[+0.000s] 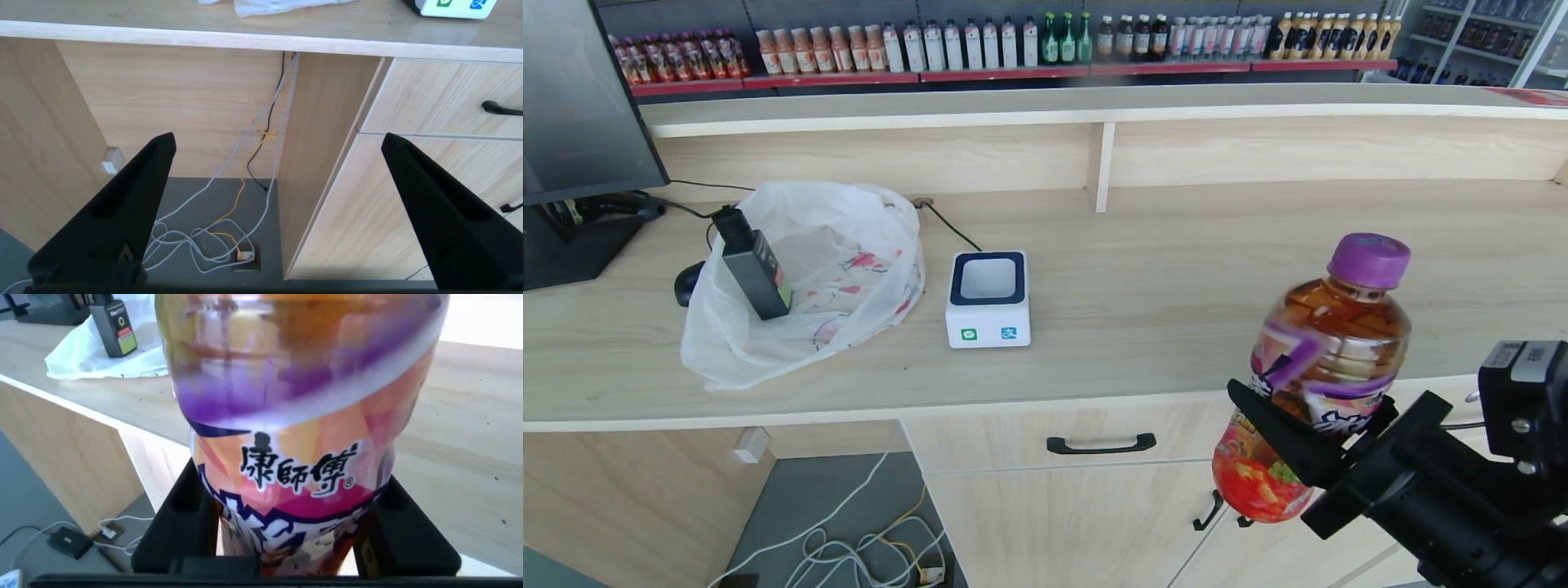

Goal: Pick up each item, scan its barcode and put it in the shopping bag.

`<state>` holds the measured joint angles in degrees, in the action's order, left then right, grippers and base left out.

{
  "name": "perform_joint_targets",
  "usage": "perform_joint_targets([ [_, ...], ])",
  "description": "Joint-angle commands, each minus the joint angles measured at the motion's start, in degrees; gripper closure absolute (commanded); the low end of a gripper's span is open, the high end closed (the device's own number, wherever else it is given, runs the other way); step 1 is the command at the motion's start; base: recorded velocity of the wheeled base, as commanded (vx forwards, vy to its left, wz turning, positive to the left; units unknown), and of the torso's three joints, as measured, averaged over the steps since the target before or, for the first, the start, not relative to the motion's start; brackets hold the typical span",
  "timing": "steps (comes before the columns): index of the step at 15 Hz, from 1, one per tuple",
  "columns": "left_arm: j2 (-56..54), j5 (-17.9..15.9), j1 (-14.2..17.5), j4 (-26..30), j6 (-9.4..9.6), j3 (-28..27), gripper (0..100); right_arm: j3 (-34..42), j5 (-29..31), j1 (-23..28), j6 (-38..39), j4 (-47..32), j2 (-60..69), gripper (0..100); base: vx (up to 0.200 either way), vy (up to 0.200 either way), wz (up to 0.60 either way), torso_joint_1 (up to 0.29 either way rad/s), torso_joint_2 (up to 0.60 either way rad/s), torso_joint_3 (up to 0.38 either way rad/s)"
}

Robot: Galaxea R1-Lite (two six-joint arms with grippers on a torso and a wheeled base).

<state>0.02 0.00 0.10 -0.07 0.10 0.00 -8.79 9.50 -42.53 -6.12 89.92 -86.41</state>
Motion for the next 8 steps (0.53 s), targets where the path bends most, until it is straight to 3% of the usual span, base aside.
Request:
perform_joint_targets([
  [1, 0.0, 0.0, 0.0, 0.0, -0.01, 0.0, 0, -3.7, -6.2, 7.6, 1.5, 0.1, -3.2, 100, 0.0, 0.0, 0.0, 0.0, 0.0, 0.0],
  [5, 0.0, 0.0, 0.1, 0.0, -0.01, 0.0, 0, -20.1, -7.8, 16.6, 4.4, 0.1, -8.9, 100, 0.0, 0.0, 0.0, 0.0, 0.0, 0.0],
  [8, 0.0, 0.0, 0.1, 0.0, -0.01, 0.0, 0, -22.3, -7.7, 20.6, 4.6, 0.1, -7.5, 100, 0.0, 0.0, 0.0, 0.0, 0.0, 0.0],
])
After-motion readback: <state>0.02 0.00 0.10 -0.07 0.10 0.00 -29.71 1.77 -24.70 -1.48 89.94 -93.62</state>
